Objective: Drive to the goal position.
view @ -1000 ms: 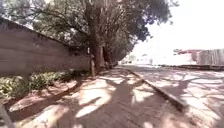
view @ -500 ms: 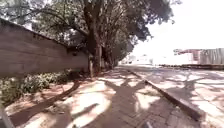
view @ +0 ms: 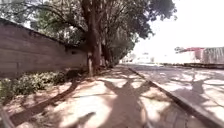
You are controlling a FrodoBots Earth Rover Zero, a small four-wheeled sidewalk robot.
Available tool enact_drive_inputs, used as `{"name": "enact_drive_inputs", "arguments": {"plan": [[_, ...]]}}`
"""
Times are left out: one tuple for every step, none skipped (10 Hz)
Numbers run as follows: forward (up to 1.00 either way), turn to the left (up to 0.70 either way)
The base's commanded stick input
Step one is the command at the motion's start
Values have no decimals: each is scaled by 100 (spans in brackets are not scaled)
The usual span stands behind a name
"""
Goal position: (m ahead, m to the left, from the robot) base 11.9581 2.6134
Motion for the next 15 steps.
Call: {"name": "enact_drive_inputs", "arguments": {"plan": [[70, 0], [70, 0], [70, 0], [70, 0], [70, 0], [70, 0], [70, 0], [70, 0], [70, -7], [70, -16], [70, -24], [70, -32], [70, -25], [70, -9], [70, 0]]}}
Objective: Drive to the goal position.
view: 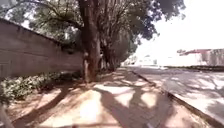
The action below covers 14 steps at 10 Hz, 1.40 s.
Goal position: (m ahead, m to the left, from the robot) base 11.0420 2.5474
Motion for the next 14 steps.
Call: {"name": "enact_drive_inputs", "arguments": {"plan": [[70, 0], [70, 0], [70, 0], [70, 0], [70, 0], [70, 0], [70, 0], [70, 0], [70, 0], [70, 0], [70, -2], [70, -15], [70, -28], [70, -26]]}}
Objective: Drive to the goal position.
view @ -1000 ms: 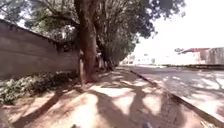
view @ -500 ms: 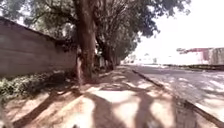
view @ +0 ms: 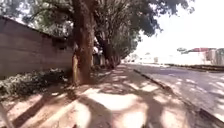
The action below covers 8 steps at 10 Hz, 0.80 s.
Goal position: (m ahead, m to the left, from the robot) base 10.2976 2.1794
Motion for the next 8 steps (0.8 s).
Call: {"name": "enact_drive_inputs", "arguments": {"plan": [[70, -10], [70, 0], [70, 0], [70, 0], [70, 0], [70, 0], [70, -26], [70, -10]]}}
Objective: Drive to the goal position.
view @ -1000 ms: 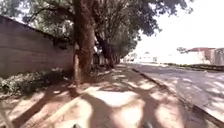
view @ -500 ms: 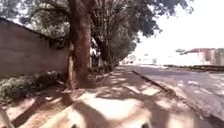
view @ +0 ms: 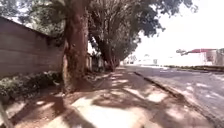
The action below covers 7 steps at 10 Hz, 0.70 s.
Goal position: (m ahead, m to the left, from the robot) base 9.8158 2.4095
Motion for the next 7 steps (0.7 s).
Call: {"name": "enact_drive_inputs", "arguments": {"plan": [[70, 0], [70, 0], [70, -5], [70, -21], [70, -35], [70, -35], [70, -35]]}}
